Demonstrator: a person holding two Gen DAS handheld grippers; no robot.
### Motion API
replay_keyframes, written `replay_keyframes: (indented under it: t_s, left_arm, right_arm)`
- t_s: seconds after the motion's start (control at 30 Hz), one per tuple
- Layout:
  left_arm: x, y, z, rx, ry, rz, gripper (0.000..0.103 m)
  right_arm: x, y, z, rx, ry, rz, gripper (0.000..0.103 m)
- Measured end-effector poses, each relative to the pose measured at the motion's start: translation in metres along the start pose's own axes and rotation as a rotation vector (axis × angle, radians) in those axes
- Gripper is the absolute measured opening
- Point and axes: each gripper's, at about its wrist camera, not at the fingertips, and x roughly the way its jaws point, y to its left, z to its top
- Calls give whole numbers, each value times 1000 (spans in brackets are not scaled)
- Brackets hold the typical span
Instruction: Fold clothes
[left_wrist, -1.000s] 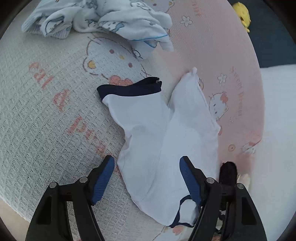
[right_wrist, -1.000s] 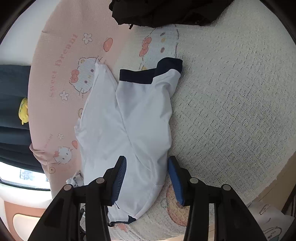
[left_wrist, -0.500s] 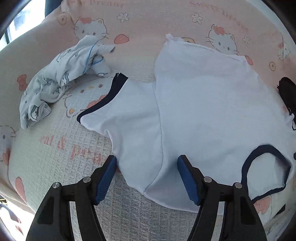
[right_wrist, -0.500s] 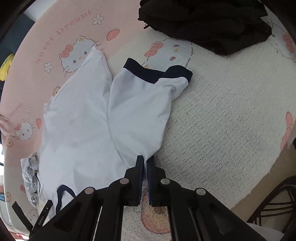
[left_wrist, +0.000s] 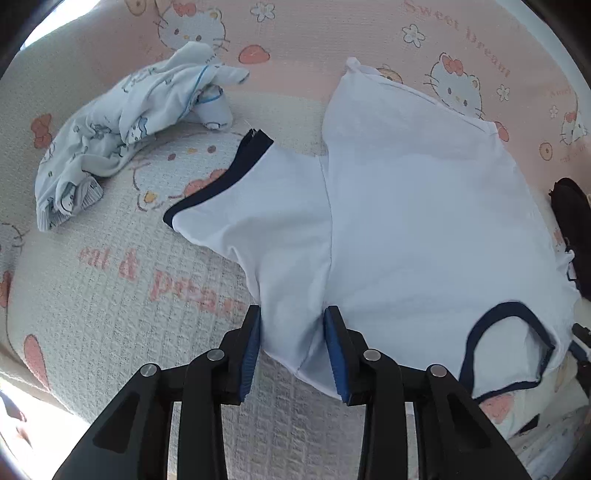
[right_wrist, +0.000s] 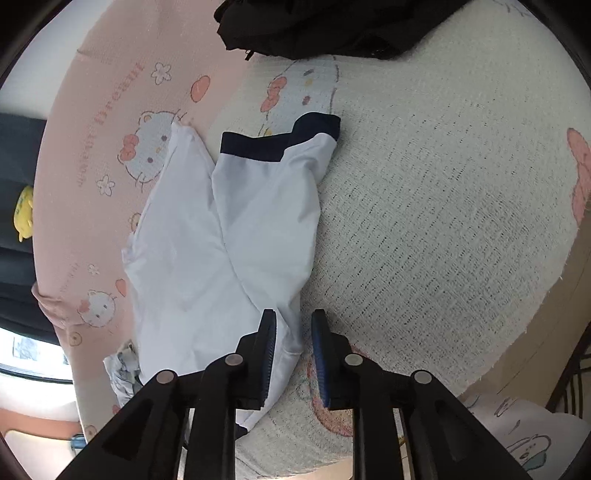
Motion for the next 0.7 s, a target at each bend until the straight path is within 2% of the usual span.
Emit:
replay_keyframes:
  t_s: [0.03,0.13,0.2,0.3,0.43,0.57,0.63,0.7]
  left_arm:
    - [-2,5,1,-39,40,-62,31]
    - [-8,28,-1,-253,154,-356,36]
    - [-16,37,1,-335,135,-420,55]
    - [-27,50,3,-455,105,-511,67]
    - [-31,50,13,-469,77,-437,67]
    - [-29,54,17,-512,36,-349,67]
    - [-32,53,18,-508,19,-304,67]
    - [-33,45,23,-469,5,-241,67]
  right_arm:
    - [-2,-2,0,19,-2,19,29]
    - [-6,-8,-3,96,6,91,30]
    - [-12,-6,-5,101,6,92,33]
    - [-24,3,-6,56,-6,74,40]
    - [-39,15,-1,-15,-39,72,52]
    - [-41,16,0,-59,-61,130,57]
    - [-30,17,-1,-110,-69,89,60]
    - [-17,14,2,-124,-26,22,60]
